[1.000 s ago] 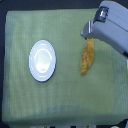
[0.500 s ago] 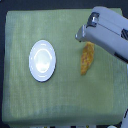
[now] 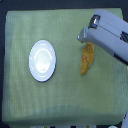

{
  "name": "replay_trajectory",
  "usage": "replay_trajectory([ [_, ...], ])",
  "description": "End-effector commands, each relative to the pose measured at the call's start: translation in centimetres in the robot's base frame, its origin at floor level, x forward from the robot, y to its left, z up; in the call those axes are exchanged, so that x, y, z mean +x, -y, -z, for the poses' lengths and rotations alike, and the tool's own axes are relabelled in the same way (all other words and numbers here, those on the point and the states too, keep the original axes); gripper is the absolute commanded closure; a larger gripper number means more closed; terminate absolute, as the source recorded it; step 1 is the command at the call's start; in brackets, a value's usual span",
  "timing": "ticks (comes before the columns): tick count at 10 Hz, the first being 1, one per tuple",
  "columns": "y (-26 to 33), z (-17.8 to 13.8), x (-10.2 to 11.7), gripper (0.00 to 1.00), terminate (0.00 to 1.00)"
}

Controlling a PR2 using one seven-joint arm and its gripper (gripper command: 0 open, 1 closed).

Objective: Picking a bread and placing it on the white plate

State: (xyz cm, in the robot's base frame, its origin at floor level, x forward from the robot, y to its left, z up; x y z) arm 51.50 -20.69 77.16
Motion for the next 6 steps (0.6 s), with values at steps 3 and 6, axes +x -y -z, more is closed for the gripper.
replay_trajectory([
  [3,1.55,3.56,1.17,0.00,0.00],
  [6,0.70,3.57,0.74,0.00,0.00],
])
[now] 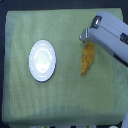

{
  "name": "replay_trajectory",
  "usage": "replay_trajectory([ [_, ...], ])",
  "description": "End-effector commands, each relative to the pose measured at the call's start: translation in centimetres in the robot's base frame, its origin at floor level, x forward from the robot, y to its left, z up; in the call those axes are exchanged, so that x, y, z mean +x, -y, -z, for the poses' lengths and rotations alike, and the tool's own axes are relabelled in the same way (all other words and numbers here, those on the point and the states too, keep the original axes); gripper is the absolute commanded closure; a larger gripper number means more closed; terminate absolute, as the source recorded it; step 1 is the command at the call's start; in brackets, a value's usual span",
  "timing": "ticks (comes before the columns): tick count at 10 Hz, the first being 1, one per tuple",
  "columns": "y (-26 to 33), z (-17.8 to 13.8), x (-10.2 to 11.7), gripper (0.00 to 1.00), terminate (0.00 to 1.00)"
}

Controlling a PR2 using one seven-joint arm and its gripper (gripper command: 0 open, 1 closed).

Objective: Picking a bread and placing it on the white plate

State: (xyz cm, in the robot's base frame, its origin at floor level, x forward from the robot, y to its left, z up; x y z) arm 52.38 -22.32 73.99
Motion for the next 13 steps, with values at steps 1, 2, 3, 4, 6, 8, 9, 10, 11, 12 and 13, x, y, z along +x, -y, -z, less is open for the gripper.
replay_trajectory([
  [1,-1.2,0.7,-1.1,0.00,0.00],
  [2,-1.0,0.9,-1.4,0.00,0.00],
  [3,-0.9,1.4,-2.0,0.00,0.00],
  [4,-1.2,1.8,-2.4,0.00,0.00],
  [6,-1.6,2.1,-2.5,0.00,0.00],
  [8,-1.0,2.5,-2.9,0.00,0.00],
  [9,-0.5,2.4,-3.0,0.00,0.00],
  [10,-0.1,2.0,-3.2,1.00,0.00],
  [11,0.0,1.9,-3.3,1.00,0.00],
  [12,-0.1,1.7,-3.2,1.00,0.00],
  [13,0.0,1.5,-3.0,1.00,0.00],
])
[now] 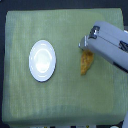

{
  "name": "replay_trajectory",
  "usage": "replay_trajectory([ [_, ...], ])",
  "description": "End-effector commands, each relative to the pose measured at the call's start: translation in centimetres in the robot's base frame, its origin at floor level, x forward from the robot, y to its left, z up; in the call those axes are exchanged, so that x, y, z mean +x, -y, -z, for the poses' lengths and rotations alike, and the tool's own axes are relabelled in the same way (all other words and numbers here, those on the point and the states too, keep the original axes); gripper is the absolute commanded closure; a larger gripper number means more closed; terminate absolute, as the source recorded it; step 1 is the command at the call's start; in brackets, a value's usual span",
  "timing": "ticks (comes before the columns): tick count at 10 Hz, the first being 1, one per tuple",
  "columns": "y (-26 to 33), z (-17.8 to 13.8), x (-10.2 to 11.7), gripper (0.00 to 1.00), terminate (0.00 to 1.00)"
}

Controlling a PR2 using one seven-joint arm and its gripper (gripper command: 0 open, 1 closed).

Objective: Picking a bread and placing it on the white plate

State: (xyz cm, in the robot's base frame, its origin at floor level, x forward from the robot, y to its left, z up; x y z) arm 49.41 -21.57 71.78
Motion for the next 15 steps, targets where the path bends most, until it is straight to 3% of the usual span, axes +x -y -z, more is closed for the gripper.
replay_trajectory([
  [1,0.8,-1.1,0.3,1.00,0.00],
  [12,0.1,-4.4,2.1,1.00,0.00],
  [15,-1.9,-10.1,1.9,1.00,0.00],
])
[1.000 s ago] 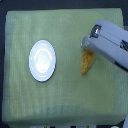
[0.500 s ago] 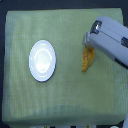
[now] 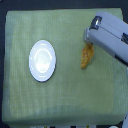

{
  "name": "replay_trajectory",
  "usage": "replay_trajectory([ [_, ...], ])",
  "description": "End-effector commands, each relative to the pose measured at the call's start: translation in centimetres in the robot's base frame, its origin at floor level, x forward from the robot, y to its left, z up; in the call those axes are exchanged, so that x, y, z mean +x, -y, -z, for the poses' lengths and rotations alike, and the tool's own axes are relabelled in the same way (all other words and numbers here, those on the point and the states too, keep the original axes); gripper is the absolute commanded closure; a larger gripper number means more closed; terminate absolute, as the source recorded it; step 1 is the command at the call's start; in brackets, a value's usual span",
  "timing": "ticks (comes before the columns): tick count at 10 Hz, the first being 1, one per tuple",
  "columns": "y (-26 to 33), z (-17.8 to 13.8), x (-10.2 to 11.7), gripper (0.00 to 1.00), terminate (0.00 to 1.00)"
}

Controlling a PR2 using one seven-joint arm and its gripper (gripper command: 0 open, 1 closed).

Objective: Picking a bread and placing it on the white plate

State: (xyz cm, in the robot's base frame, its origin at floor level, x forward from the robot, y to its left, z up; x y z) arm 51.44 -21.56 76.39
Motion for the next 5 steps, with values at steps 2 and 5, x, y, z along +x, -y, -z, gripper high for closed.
replay_trajectory([
  [2,-4.9,-9.8,0.1,1.00,0.00],
  [5,-11.3,-11.3,-0.3,1.00,0.00],
])
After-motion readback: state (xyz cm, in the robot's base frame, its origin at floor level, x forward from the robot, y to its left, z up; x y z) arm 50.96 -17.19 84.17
